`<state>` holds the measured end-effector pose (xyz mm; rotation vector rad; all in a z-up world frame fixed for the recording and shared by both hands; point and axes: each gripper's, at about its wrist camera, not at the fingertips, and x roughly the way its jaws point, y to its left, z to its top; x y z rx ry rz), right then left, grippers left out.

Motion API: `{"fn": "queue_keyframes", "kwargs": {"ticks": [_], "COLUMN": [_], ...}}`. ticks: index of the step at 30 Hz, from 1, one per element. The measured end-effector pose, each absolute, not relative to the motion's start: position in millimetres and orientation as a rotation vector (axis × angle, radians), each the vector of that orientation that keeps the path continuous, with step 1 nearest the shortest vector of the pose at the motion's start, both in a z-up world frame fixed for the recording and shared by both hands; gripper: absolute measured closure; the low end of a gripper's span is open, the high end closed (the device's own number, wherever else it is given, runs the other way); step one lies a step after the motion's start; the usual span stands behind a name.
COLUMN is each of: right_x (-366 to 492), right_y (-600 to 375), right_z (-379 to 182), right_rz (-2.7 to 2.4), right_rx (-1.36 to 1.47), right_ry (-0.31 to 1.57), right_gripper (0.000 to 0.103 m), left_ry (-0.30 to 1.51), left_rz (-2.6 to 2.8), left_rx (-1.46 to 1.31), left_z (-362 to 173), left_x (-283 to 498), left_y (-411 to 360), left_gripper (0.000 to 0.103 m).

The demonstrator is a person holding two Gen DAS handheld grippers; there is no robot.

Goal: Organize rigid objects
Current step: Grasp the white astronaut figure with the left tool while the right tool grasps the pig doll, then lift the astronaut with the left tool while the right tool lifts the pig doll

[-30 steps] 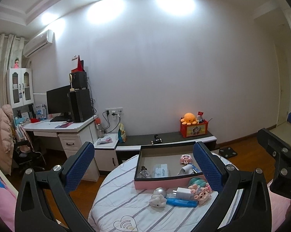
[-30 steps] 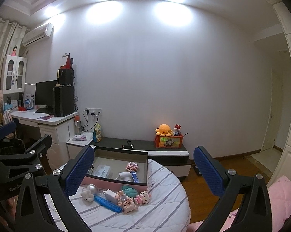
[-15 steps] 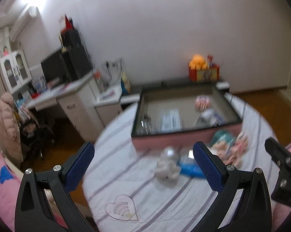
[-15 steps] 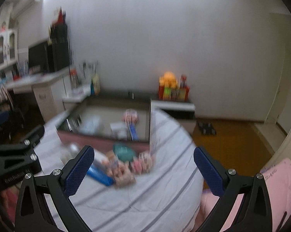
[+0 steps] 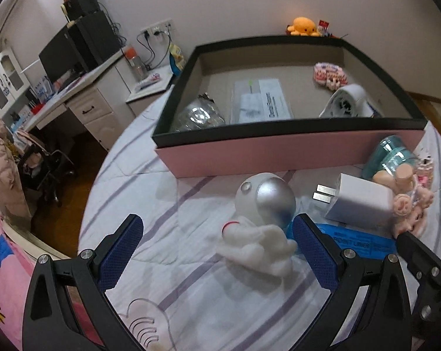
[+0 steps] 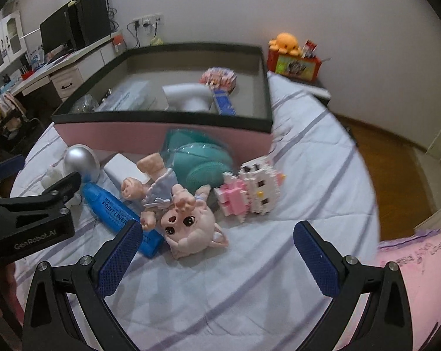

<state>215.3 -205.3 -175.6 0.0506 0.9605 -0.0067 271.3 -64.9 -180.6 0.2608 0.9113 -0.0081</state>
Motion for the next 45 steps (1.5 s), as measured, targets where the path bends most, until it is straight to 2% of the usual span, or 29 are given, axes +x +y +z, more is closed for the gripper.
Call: {"fn": "queue_keyframes", "kwargs": {"ticks": [2, 6, 7, 8, 9, 10, 14, 18, 19, 20, 23, 35, 45], "right_x": [221.2, 230.4, 229.9, 228.0, 228.0, 227.0, 223.6, 220.6, 219.8, 219.8, 216.7, 197.9, 159.2], "right_y": [-207.4, -212.6, -212.2, -211.1, -210.2, -208.5, -205.0, -205.6, -205.8, -207.0, -207.4, -206.0, -202.1], "right_z": [-183.9, -195.8, -194.0, -191.5, -189.7, -189.0, -188.1, -184.4, -182.5, -180.2, -172.0, -147.4, -90.2], "right_rz": [0.006, 0.031, 0.041, 0.068, 0.088, 0.089, 0.079, 0.093, 0.096, 0.105, 0.101, 0.083, 0.068], "right_rx": [0.078, 0.123, 0.123, 0.128, 0.134, 0.127, 0.096, 0.126, 0.131, 0.14, 0.144, 0.165, 0.135], "right_ry": [0.98, 0.986, 0.98, 0.973, 0.974, 0.979, 0.976, 0.975, 0.971, 0.966, 0.952, 0.89, 0.72], "right_gripper": [0.001, 0.009, 0.016, 0.031, 0.037, 0.04, 0.04, 0.041, 0.043, 0.051, 0.057, 0.057, 0.057], "left_ry": [0.9, 0.898, 0.906, 0.924, 0.941, 0.953, 0.944, 0.96, 0.955, 0.949, 0.93, 0.867, 0.714], "left_rz": [-0.011, -0.063, -0.105, -0.157, -0.219, -0.229, -0.162, -0.181, -0.183, -0.184, -0.17, -0.17, -0.184], "left_rx": [0.255, 0.177, 0.137, 0.096, 0.044, 0.029, 0.111, 0.076, 0.071, 0.07, 0.079, 0.07, 0.052], "left_z": [-185.3, -187.9, -189.1, -189.4, -188.8, -188.4, -188.0, -187.0, -184.4, -181.4, -172.7, -147.2, -92.9], "left_x": [273.8, 276.3, 275.5, 275.1, 273.9, 273.2, 265.6, 260.7, 259.0, 256.9, 252.9, 231.4, 194.1], "left_y": [-64.9, -57.7, -54.4, -51.0, -48.1, -46.5, -50.8, -42.3, -40.5, -39.0, -35.0, -26.6, -17.9], "left_gripper": [0.0, 0.002, 0.016, 0.043, 0.047, 0.048, 0.048, 0.048, 0.048, 0.048, 0.048, 0.048, 0.048]}}
